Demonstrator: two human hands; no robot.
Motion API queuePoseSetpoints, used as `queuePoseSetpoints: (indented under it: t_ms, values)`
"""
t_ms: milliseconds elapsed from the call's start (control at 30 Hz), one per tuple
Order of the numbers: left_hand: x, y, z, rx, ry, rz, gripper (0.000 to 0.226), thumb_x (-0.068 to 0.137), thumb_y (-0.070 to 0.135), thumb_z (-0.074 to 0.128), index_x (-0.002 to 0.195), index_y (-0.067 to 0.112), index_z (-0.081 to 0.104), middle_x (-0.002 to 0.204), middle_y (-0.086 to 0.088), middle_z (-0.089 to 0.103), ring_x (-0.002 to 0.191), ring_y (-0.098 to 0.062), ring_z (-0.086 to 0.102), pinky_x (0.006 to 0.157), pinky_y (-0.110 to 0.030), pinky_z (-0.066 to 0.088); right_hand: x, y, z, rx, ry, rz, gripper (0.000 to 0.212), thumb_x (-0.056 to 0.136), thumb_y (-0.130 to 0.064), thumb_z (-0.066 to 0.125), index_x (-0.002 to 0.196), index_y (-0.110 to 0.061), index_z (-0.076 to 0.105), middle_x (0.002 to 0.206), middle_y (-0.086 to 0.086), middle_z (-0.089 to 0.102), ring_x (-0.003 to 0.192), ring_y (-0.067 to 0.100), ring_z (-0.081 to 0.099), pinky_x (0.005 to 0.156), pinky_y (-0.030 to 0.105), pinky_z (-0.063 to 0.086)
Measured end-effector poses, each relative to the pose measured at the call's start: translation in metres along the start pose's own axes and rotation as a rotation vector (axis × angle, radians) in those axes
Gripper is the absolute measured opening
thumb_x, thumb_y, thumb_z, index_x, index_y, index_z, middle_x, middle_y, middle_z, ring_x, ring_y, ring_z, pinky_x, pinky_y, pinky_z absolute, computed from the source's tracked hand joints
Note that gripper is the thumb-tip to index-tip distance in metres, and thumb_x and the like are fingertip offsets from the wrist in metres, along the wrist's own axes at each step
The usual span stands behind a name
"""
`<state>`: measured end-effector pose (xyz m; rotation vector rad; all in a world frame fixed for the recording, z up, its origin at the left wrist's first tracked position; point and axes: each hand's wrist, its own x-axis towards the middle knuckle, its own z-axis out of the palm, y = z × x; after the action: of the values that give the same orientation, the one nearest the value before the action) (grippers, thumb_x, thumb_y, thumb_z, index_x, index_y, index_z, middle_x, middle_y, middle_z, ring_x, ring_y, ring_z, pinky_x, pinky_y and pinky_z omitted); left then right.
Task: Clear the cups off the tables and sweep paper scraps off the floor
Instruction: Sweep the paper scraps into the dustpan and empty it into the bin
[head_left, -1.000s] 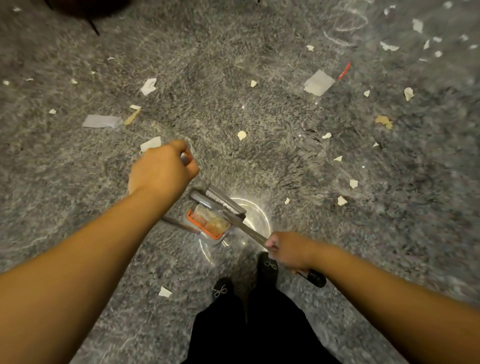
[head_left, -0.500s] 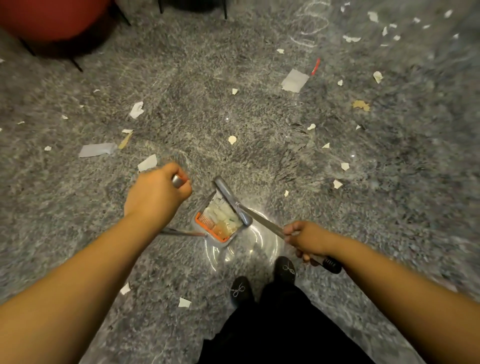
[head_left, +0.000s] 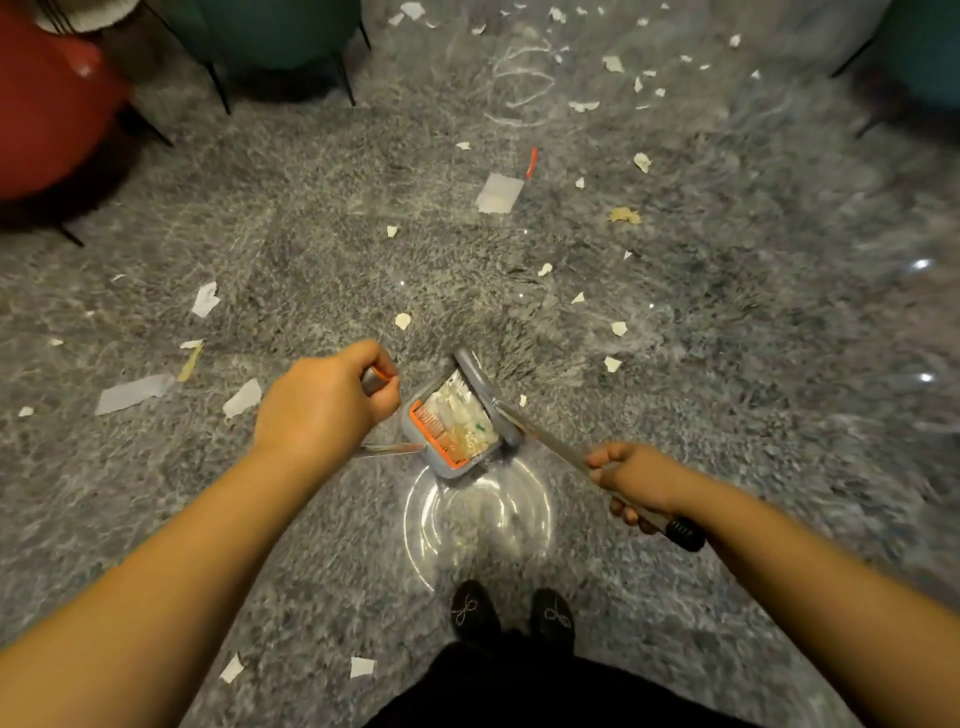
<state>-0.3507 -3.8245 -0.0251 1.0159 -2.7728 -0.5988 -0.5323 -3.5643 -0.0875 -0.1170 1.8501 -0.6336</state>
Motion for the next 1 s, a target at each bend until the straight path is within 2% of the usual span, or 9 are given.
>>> queuePoseSetpoints:
  t_ms: [167,267,367,433,567,633,700,833,1000]
  values:
    - [0.017,0.038,0.003,0.028,-0.004,0.175,0.009,0.081,0.035,0.072,0.086,0.03,0.066,0.072,-0.006,0.069,0.07,-0.035,0.064,0.055,-0.035,0.047,-0.031,0.033,-0.011,0.11,0.089,0.0,0.011,0.099,-0.014,0.047,0.095,-0.021,0.055,0.056,0.009,0.047,0.034,0.014,0.041,0.038,0.018,0.033]
    - [0.024,0.059,0.007,0.038,-0.043,0.29,0.009,0.08,0.034,0.072,0.087,0.031,0.067,0.074,-0.008,0.071,0.073,-0.036,0.065,0.057,-0.036,0.049,-0.048,0.058,-0.006,0.203,0.176,0.046,0.01,0.099,-0.015,0.049,0.105,-0.021,0.054,0.058,0.008,0.05,0.033,0.013,0.043,0.037,0.017,0.034]
    - [0.029,0.078,0.013,0.036,-0.091,0.428,0.009,0.08,0.034,0.071,0.087,0.03,0.067,0.075,-0.008,0.07,0.074,-0.036,0.065,0.056,-0.033,0.045,-0.067,0.085,0.007,0.347,0.259,0.089,0.01,0.099,-0.017,0.05,0.105,-0.024,0.054,0.057,0.009,0.052,0.034,0.014,0.044,0.038,0.019,0.035]
    - [0.03,0.094,0.017,0.025,-0.136,0.528,0.009,0.08,0.033,0.071,0.088,0.028,0.068,0.074,-0.009,0.07,0.073,-0.036,0.065,0.057,-0.034,0.047,-0.084,0.104,0.021,0.449,0.314,0.119,0.01,0.099,-0.017,0.05,0.104,-0.024,0.053,0.057,0.009,0.051,0.035,0.014,0.043,0.038,0.019,0.034]
    - [0.023,0.135,0.028,0.004,-0.231,0.725,0.007,0.08,0.034,0.071,0.083,0.032,0.066,0.071,-0.005,0.069,0.069,-0.033,0.064,0.053,-0.031,0.042,-0.118,0.144,0.053,0.582,0.454,0.139,0.023,0.098,-0.012,0.051,0.121,-0.014,0.054,0.05,0.008,0.048,0.029,0.011,0.042,0.033,0.016,0.033]
    - [0.013,0.157,0.036,0.004,-0.275,0.823,0.007,0.08,0.035,0.071,0.083,0.033,0.065,0.069,-0.002,0.069,0.067,-0.03,0.063,0.052,-0.029,0.038,-0.137,0.162,0.07,0.636,0.517,0.154,0.028,0.097,-0.008,0.051,0.125,-0.007,0.053,0.047,0.006,0.048,0.026,0.009,0.041,0.031,0.016,0.032]
    - [-0.002,0.181,0.045,0.013,-0.318,0.908,0.007,0.081,0.036,0.07,0.084,0.034,0.065,0.07,0.0,0.069,0.068,-0.028,0.064,0.052,-0.03,0.041,-0.158,0.18,0.085,0.709,0.567,0.181,0.029,0.098,-0.007,0.05,0.127,-0.005,0.052,0.046,0.002,0.05,0.025,0.008,0.041,0.03,0.015,0.032]
    - [-0.048,0.225,0.065,0.009,-0.379,1.069,0.007,0.081,0.036,0.069,0.087,0.033,0.066,0.071,0.0,0.07,0.07,-0.03,0.065,0.053,-0.03,0.041,-0.203,0.217,0.115,0.838,0.601,0.249,0.03,0.1,-0.01,0.047,0.129,-0.006,0.05,0.058,0.008,0.051,0.028,0.009,0.044,0.031,0.016,0.034]
    - [-0.124,0.272,0.086,-0.017,-0.46,1.247,0.007,0.079,0.035,0.071,0.085,0.034,0.067,0.072,-0.002,0.07,0.071,-0.032,0.065,0.055,-0.028,0.041,-0.248,0.277,0.167,1.005,0.698,0.338,0.032,0.099,-0.013,0.047,0.131,-0.012,0.05,0.058,0.007,0.049,0.031,0.01,0.044,0.034,0.017,0.034]
